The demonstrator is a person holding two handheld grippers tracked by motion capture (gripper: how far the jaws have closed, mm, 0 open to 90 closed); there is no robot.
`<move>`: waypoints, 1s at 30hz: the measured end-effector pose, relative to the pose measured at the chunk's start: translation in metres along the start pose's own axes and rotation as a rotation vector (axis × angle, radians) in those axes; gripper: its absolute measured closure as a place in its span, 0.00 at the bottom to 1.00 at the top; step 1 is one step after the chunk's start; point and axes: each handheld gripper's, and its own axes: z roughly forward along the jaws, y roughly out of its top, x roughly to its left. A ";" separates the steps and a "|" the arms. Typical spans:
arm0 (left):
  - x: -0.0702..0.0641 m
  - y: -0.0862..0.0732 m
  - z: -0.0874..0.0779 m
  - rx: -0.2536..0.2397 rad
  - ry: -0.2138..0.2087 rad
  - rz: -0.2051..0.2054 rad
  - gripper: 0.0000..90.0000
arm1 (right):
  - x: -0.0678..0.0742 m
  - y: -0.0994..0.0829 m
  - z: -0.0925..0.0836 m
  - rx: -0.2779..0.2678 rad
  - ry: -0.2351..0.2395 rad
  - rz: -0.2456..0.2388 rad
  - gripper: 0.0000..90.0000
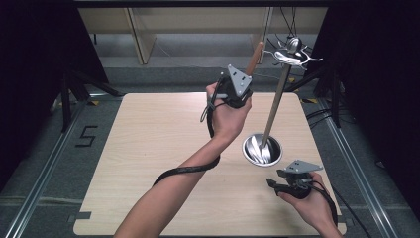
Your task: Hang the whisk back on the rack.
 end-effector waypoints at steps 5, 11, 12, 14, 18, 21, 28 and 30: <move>-0.003 0.000 0.001 0.000 -0.001 0.016 0.80 | 0.001 0.000 0.000 0.000 -0.003 0.003 0.52; -0.007 0.001 0.001 -0.003 0.002 0.038 0.80 | 0.000 0.000 0.000 -0.001 -0.006 0.000 0.52; -0.007 0.001 0.001 -0.003 0.002 0.038 0.80 | 0.000 0.000 0.000 -0.001 -0.006 0.000 0.52; -0.008 0.001 0.001 -0.007 0.000 0.040 0.80 | 0.000 0.000 0.000 0.000 -0.006 0.000 0.52; -0.012 0.001 0.001 -0.004 -0.002 0.047 0.80 | 0.001 0.000 0.000 0.002 -0.004 0.002 0.52; -0.014 0.002 0.001 -0.005 -0.007 0.048 0.80 | 0.001 0.000 0.000 0.002 -0.003 0.003 0.52; -0.016 0.002 0.002 -0.005 -0.010 0.056 0.80 | 0.002 0.000 -0.001 0.011 0.001 0.026 0.52; -0.017 0.002 0.002 -0.007 -0.012 0.054 0.79 | 0.000 0.000 0.000 0.001 -0.008 -0.006 0.52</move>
